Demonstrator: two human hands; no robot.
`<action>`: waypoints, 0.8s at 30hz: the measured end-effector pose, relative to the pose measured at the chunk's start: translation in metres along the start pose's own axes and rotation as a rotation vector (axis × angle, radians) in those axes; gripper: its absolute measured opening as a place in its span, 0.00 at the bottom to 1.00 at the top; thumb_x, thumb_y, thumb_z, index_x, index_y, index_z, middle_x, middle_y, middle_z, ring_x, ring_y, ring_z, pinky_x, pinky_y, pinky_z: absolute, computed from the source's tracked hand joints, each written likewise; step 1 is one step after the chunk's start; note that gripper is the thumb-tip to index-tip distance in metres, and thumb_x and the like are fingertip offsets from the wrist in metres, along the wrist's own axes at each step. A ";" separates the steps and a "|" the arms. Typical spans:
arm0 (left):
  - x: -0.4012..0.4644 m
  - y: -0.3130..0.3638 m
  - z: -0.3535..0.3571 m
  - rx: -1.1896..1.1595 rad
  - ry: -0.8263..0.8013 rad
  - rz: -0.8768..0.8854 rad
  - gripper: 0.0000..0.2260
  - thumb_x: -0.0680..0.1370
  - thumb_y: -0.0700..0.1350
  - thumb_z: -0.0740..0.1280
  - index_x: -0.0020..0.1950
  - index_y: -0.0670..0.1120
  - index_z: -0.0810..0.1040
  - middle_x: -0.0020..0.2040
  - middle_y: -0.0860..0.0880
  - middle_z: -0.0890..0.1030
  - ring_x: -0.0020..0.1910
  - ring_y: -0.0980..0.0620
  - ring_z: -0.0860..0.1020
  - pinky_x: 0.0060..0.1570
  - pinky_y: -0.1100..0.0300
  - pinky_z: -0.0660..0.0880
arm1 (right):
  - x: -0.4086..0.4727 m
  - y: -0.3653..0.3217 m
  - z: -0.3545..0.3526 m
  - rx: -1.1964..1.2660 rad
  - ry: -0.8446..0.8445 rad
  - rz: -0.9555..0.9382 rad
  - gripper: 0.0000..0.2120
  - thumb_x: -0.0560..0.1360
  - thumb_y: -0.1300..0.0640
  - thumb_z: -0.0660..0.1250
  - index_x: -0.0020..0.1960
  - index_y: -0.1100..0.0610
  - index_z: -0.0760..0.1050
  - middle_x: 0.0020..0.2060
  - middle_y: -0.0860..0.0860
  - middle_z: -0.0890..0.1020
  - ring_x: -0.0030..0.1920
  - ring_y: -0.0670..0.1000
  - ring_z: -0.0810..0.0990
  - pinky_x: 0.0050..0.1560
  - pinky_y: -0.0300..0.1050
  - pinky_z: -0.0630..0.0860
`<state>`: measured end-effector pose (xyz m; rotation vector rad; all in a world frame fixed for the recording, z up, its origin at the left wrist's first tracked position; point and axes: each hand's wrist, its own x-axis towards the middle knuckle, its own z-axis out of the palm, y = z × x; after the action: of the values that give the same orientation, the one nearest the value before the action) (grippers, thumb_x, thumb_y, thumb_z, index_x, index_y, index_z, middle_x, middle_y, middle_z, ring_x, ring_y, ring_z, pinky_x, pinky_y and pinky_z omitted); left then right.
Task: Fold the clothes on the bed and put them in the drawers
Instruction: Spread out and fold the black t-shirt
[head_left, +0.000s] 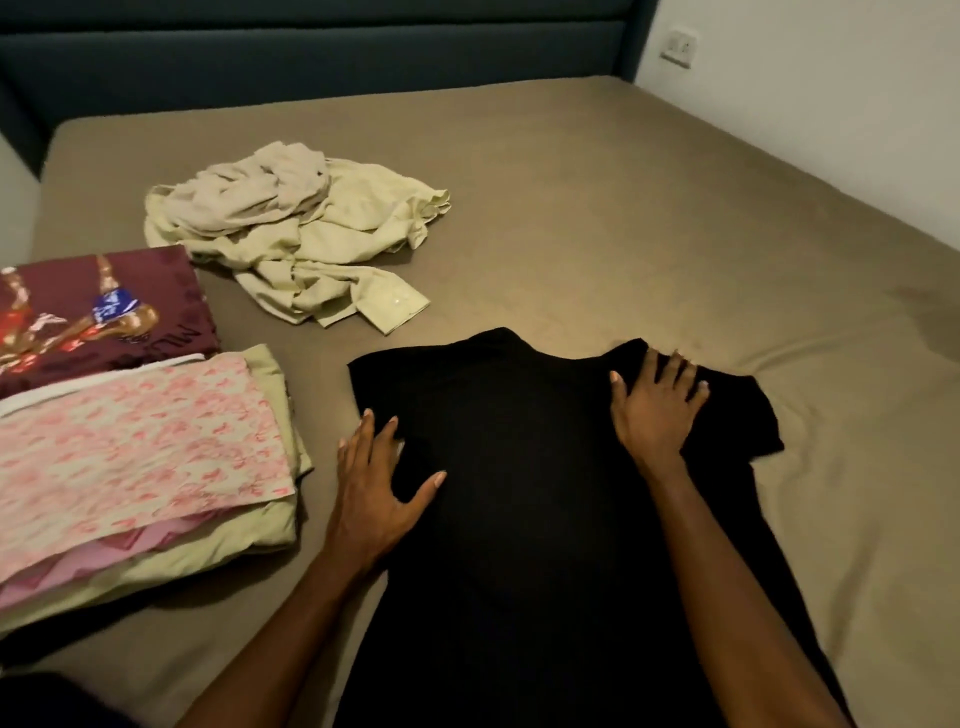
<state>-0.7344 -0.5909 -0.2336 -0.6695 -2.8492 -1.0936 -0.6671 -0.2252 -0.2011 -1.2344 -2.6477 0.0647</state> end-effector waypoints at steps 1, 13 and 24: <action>-0.004 0.003 -0.002 -0.098 0.044 -0.038 0.37 0.75 0.64 0.70 0.80 0.49 0.65 0.80 0.47 0.64 0.79 0.50 0.62 0.78 0.48 0.60 | -0.019 -0.031 -0.002 0.063 0.038 -0.083 0.35 0.82 0.38 0.57 0.80 0.59 0.62 0.78 0.65 0.64 0.78 0.66 0.61 0.75 0.66 0.59; -0.158 0.020 -0.042 0.212 -0.012 -0.044 0.18 0.79 0.64 0.62 0.43 0.50 0.74 0.35 0.52 0.76 0.27 0.51 0.76 0.25 0.60 0.68 | -0.154 -0.269 0.012 0.004 -0.085 -0.589 0.28 0.80 0.52 0.62 0.74 0.68 0.67 0.61 0.61 0.74 0.56 0.59 0.77 0.48 0.52 0.78; -0.184 0.044 -0.070 -0.072 -0.138 -0.057 0.16 0.78 0.62 0.62 0.40 0.53 0.66 0.31 0.50 0.77 0.31 0.47 0.77 0.31 0.54 0.69 | -0.094 -0.222 -0.032 0.887 -0.100 -0.025 0.11 0.82 0.62 0.62 0.60 0.60 0.82 0.54 0.57 0.84 0.54 0.56 0.83 0.53 0.44 0.76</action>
<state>-0.5590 -0.6777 -0.1835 -0.6992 -2.9745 -1.2085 -0.7684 -0.4416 -0.1578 -0.8773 -2.2310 1.1665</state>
